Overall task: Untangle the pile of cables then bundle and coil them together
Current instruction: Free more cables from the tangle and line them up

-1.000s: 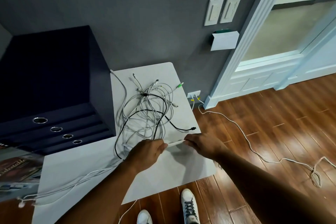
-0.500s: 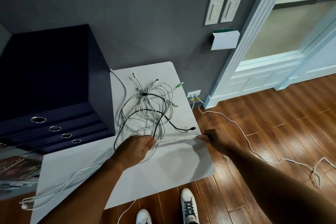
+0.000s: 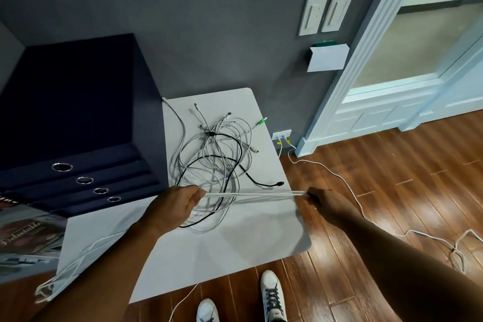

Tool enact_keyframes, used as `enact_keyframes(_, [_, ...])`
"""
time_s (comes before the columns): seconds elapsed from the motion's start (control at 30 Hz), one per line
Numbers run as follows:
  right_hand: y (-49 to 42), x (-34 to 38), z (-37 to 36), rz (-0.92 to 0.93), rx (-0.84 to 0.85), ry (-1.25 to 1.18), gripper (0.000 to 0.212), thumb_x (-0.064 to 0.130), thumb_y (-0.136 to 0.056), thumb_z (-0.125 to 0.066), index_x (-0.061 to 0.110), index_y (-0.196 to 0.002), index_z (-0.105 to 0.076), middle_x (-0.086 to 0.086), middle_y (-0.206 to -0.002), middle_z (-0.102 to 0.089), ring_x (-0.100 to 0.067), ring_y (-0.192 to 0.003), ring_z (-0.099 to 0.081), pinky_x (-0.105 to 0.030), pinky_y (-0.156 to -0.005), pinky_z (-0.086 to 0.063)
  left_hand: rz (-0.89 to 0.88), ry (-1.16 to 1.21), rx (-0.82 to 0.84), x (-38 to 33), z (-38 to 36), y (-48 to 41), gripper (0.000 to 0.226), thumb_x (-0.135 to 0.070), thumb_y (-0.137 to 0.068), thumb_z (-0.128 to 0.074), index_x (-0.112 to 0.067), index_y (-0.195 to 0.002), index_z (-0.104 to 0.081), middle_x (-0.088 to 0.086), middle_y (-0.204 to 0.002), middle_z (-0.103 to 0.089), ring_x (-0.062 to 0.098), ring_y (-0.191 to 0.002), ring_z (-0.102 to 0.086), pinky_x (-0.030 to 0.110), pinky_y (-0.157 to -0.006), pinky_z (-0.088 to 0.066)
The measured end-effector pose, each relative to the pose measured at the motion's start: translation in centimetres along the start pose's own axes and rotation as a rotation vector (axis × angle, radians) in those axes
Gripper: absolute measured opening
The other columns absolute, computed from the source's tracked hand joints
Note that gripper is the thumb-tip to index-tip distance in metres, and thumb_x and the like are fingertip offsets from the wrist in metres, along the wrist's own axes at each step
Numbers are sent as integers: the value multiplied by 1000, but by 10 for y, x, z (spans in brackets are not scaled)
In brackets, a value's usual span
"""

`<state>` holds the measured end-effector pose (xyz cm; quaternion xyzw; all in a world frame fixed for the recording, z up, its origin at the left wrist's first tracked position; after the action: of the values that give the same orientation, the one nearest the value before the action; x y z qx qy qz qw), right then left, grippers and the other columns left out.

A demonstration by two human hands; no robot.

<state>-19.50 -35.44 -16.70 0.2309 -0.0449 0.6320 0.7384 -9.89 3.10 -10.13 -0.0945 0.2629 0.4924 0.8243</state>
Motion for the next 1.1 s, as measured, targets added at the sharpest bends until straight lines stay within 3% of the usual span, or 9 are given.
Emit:
enact_keyframes(0.17, [3, 1, -4, -61, -72, 126, 29, 51, -102, -36, 33, -97, -58, 11, -83, -60, -10, -68, -54, -25, -57, -39, -19, 36, -19, -7, 0, 4, 39, -51, -98, -37, -35, -62, -38, -3, -57, -55, 16, -55, -52, 31, -53, -41])
enact_keyframes(0.33, [4, 2, -22, -64, 43, 171, 27, 42, -104, -36, 30, -109, -59, 13, -92, -57, -10, -83, -52, -32, -87, -39, -50, 55, -7, -16, -2, 8, 41, -41, -102, -47, -39, -61, -43, -8, -53, -50, 9, -52, -49, 21, -49, -35])
enact_keyframes(0.47, [4, -2, -31, -142, 53, 301, 28, 42, -103, -41, 28, -112, -64, 6, -103, -64, -14, -99, -53, -32, -87, -46, -93, 32, 27, -33, -15, 12, 39, -45, -102, -46, -30, -66, -40, -8, -58, -49, 12, -58, -49, 34, -56, -43])
enact_keyframes(0.6, [1, 0, -33, -196, 114, 145, 36, 17, -97, -53, 25, -132, -58, -1, -136, -54, -26, -121, -46, -39, -95, -50, -119, 53, 15, -46, -23, 12, 44, -56, -100, -35, -22, -73, -48, -6, -63, -54, 18, -62, -54, 36, -58, -47])
enact_keyframes(0.67, [-3, 10, -25, -174, 53, 26, 48, 1, -87, -51, 23, -130, -58, -2, -139, -50, -27, -123, -45, -43, -97, -49, -126, 50, 20, -47, -25, 12, 48, -61, -97, -29, -23, -74, -47, -3, -66, -57, 19, -63, -55, 37, -59, -48])
enact_keyframes(0.77, [-5, 37, 6, -44, -265, -164, 42, -5, -82, -48, 18, -113, -64, -5, -119, -58, -28, -107, -55, -42, -86, -51, -126, 26, 40, -47, -30, 12, 40, -54, -101, -38, -24, -74, -44, -6, -65, -52, 19, -63, -52, 35, -58, -44])
enact_keyframes(0.9, [5, 112, 38, 286, -482, -174, 22, 17, -96, -47, 15, -103, -67, -1, -99, -61, -20, -93, -57, -27, -78, -42, -107, -2, 69, -49, -36, 12, 38, -47, -103, -41, -20, -78, -49, 1, -70, -59, 21, -65, -53, 34, -59, -42])
enact_keyframes(0.97, [10, 151, 37, 430, -451, -191, 26, 26, -101, -44, 14, -101, -67, 0, -97, -61, -21, -92, -56, -28, -81, -40, -111, -18, 63, -49, -37, 12, 40, -48, -103, -41, -18, -82, -56, 6, -76, -65, 22, -67, -57, 33, -58, -41])
enact_keyframes(1.1, [15, 198, -4, 642, -197, -162, 26, 33, -104, -43, 15, -107, -62, -2, -99, -62, -21, -91, -57, -29, -81, -43, -107, -21, 36, -51, -36, 14, 31, -42, -103, -46, -19, -89, -61, 5, -83, -69, 22, -73, -61, 28, -59, -36])
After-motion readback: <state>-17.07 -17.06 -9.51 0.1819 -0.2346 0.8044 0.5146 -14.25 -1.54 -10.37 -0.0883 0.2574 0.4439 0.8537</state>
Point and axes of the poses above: each hand's wrist, its own y-axis away from the middle knuckle, its own z-axis out of the back of the hand, x = y × z, the point moved 6 cm from there along -y, towards the middle knuckle
